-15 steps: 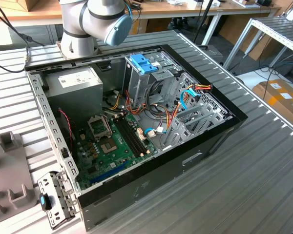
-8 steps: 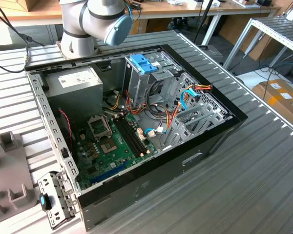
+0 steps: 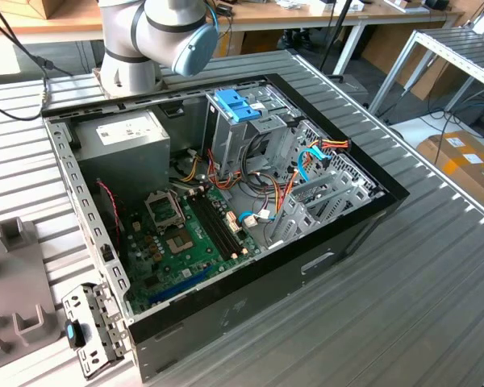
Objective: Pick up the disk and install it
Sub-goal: 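Pick up the disk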
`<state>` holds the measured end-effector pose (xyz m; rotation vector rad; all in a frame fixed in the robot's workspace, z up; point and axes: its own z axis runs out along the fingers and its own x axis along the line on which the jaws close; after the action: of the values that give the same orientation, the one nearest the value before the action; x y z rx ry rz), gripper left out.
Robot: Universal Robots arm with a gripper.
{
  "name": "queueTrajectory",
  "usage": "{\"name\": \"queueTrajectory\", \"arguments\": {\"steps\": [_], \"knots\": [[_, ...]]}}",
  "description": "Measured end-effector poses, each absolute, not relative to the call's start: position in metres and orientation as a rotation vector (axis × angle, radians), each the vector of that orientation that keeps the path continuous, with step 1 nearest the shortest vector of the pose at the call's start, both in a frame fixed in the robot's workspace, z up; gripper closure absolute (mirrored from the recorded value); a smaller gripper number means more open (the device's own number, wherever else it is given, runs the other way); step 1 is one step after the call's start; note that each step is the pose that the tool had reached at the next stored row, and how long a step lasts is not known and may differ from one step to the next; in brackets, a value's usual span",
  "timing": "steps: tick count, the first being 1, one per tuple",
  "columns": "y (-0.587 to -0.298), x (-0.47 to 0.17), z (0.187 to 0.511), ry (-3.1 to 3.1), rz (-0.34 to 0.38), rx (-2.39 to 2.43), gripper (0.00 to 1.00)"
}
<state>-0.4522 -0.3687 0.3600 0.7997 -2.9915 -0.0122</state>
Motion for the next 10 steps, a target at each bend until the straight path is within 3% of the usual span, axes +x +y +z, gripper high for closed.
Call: {"name": "queueTrajectory", "arguments": {"steps": [10], "knots": [[-0.3686, -0.4522, 0.3589, -2.866, -0.003, 1.172, 0.89]]}}
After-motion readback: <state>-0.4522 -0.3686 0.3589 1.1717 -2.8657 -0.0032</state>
